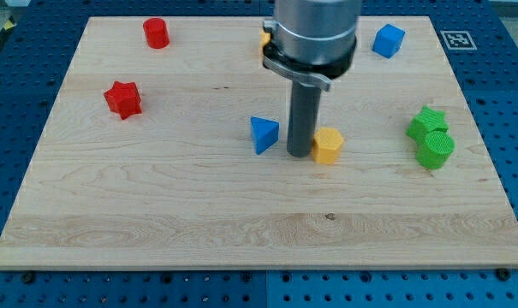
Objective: Drag the yellow hexagon towards top
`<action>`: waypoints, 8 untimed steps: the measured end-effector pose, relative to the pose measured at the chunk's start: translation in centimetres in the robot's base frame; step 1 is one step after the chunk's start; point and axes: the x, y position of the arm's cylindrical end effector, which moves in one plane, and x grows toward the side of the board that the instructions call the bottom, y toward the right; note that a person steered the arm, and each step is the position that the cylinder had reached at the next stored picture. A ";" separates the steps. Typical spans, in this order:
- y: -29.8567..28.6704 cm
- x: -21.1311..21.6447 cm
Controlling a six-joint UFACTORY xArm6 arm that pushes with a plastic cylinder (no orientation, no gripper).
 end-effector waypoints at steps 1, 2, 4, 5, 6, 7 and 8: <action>1.6 0.6; 1.6 1.5; 2.7 2.4; 3.6 -4.5; 3.6 -5.3; 3.6 -0.8; 4.3 2.1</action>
